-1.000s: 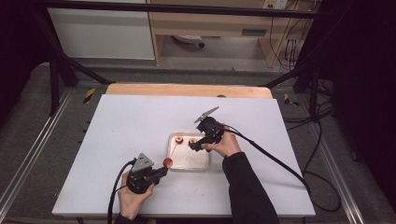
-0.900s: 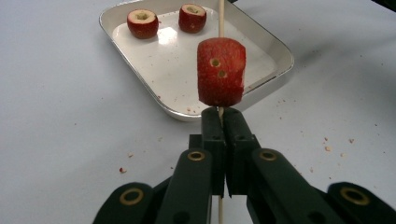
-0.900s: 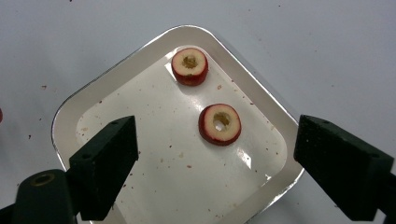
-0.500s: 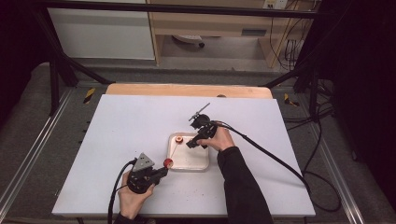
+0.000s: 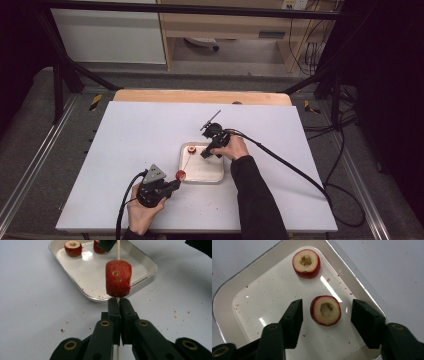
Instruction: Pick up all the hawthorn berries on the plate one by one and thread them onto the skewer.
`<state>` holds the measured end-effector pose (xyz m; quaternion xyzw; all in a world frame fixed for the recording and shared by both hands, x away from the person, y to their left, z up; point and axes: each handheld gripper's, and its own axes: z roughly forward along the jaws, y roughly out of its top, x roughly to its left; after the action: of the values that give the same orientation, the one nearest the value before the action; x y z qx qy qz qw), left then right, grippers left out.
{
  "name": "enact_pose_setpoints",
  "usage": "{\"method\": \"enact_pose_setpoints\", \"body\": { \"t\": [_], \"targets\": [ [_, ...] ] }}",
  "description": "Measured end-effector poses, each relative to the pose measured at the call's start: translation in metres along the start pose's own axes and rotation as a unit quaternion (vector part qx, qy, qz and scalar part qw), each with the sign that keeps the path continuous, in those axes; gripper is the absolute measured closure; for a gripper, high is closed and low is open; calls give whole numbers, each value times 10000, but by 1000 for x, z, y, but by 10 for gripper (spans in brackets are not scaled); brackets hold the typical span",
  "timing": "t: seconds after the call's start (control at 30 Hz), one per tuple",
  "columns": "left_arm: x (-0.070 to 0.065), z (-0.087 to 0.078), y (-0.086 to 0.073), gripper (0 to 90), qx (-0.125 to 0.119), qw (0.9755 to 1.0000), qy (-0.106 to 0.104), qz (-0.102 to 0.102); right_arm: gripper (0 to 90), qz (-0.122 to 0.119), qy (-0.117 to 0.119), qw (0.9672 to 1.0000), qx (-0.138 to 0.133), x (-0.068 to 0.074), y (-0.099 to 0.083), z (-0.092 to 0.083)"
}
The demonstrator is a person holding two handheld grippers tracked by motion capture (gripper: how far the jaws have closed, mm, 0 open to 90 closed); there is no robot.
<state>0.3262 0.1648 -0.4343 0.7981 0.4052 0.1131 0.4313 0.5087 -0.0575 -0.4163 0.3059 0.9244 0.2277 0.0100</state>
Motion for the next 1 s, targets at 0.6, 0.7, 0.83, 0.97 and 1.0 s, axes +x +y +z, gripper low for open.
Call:
{"method": "enact_pose_setpoints", "body": {
  "t": [0.6, 0.7, 0.83, 0.97, 1.0],
  "targets": [
    [0, 1, -1, 883, 22, 10000, 6, 14, 606, 50, 29, 10000, -66, 5, 0, 0],
    [0, 1, -1, 882, 18, 10000, 17, 15, 607, 123, -26, 9999, -110, 7, -1, -6],
    [0, 1, -1, 882, 16, 10000, 30, 9, 607, 177, -40, 9997, -184, 11, -2, -12],
    [-1, 1, -1, 882, 29, 10000, 40, 30, 607, 155, -50, 9995, -265, 16, -5, -21],
    [-1, 1, -1, 882, 28, 10000, 49, 36, 607, 155, -50, 9995, -265, 16, -5, -21]
  ]
}}
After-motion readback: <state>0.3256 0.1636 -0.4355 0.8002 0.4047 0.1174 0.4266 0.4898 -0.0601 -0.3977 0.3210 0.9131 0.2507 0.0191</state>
